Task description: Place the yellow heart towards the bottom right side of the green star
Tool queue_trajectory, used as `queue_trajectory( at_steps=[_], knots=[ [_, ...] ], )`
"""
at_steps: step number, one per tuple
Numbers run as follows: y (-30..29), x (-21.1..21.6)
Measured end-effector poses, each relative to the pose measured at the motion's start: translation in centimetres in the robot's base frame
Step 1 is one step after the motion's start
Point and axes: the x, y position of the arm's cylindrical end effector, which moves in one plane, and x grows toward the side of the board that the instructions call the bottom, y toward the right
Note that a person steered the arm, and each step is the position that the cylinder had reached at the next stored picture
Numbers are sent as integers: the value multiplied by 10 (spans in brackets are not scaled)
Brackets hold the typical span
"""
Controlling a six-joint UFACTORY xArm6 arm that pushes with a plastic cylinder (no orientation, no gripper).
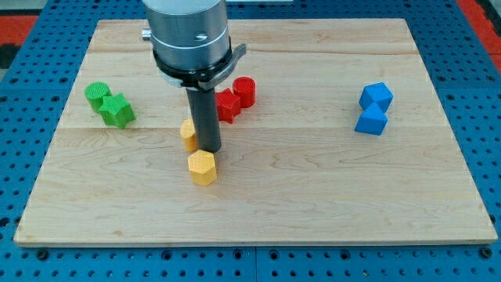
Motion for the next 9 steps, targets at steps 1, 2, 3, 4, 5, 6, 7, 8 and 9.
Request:
queue_trajectory(
  at_steps=[1, 2, 3, 4, 5, 6, 7, 8, 9],
  knots=[
    [16, -17],
    [-18, 5],
    [-48, 17],
    [-30, -2],
    [-10, -47],
    [-22, -48],
    [-25, -65],
    [-36, -105],
    [-39, -73]
  ],
)
